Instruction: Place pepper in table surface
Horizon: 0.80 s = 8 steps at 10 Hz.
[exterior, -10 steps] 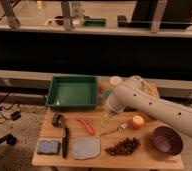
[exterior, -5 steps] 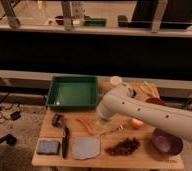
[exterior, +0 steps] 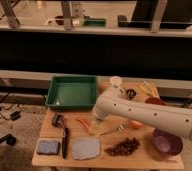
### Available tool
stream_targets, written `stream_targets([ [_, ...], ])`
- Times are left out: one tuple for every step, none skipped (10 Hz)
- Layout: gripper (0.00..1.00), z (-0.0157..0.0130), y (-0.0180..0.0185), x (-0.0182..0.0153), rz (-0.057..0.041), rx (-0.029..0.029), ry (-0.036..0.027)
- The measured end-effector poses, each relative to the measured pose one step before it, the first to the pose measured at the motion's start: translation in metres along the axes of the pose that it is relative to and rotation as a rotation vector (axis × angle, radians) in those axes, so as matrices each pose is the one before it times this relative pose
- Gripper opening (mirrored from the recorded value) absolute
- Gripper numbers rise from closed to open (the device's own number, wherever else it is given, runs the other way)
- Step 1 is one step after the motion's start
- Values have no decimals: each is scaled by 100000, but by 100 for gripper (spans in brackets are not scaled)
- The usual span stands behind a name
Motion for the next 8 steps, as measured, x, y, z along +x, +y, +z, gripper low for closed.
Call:
stream_targets([
  [80,476,159,-283,1908,1410,725],
  [80,422,268,-368,1499,1747,1104],
  [80,220,366,-100,1034,956,871],
  [80,188,497,-34,761,788,804],
  [80,233,1009,-224,-265,128,754],
  [80,225,1029,-404,-593,-327,341],
  [80,215,714,-472,-193,-456,53],
  [80,509,631,-623,157,-1375,-393],
])
